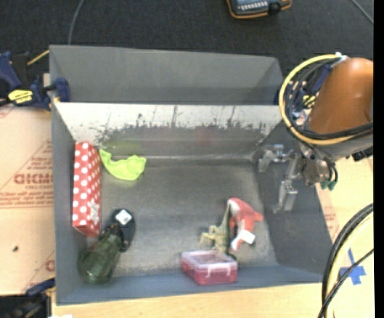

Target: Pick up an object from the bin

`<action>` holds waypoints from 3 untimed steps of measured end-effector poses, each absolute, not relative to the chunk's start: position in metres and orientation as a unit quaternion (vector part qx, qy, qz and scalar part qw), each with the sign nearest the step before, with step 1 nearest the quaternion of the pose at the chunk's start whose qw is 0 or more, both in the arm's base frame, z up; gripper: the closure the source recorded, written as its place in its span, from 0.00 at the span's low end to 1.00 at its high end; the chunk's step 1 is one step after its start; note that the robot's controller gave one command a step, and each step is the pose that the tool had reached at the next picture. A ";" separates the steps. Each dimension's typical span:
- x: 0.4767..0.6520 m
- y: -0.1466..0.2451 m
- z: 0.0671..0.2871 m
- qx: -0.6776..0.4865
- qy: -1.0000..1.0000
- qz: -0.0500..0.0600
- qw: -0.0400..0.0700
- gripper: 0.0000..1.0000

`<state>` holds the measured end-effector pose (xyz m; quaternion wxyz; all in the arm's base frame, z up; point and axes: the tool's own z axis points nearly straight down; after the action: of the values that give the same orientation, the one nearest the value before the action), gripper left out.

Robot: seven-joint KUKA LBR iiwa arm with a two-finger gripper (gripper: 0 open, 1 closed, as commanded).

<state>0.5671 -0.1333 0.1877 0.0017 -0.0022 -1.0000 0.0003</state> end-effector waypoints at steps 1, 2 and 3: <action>0.569 -0.133 0.192 0.000 -1.000 0.001 -0.002 0.00; 0.552 -0.119 0.078 0.235 -0.972 0.002 -0.002 0.00; 0.548 -0.115 0.143 0.208 -0.978 0.003 -0.005 0.00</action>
Offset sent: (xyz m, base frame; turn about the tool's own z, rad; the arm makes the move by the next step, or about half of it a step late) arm -0.0176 0.0163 -0.1177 -0.5123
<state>0.5481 -0.1147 0.1433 -0.0048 0.2083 -0.9781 0.0026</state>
